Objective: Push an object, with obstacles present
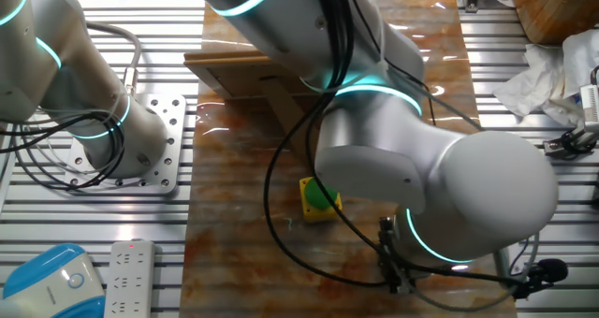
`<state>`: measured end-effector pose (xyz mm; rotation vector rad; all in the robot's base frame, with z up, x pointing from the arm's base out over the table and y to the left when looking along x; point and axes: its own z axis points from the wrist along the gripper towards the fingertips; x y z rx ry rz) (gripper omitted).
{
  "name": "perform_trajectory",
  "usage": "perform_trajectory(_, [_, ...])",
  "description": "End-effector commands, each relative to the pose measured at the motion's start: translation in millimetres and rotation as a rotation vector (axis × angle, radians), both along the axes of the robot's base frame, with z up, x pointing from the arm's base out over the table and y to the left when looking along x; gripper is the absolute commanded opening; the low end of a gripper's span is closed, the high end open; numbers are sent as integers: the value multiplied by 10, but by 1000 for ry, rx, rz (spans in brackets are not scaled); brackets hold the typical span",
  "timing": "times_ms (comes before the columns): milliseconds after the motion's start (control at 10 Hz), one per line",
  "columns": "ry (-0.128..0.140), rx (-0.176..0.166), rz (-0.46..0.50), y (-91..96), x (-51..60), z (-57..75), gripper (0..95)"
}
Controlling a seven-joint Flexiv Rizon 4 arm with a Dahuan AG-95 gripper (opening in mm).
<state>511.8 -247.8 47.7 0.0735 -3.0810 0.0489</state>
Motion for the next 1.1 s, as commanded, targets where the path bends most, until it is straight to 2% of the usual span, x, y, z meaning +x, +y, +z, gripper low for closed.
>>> perform_trajectory(100, [1,0,0,7,32,-2,0])
perform_trajectory(300, [3,1,0,14,84,34,0])
perform_trajectory(700, [4,1,-2,18,97,47,0])
perform_trajectory(900, [25,2,-15,19,99,77,0])
perform_trajectory(1100, [34,3,-15,16,92,121,0])
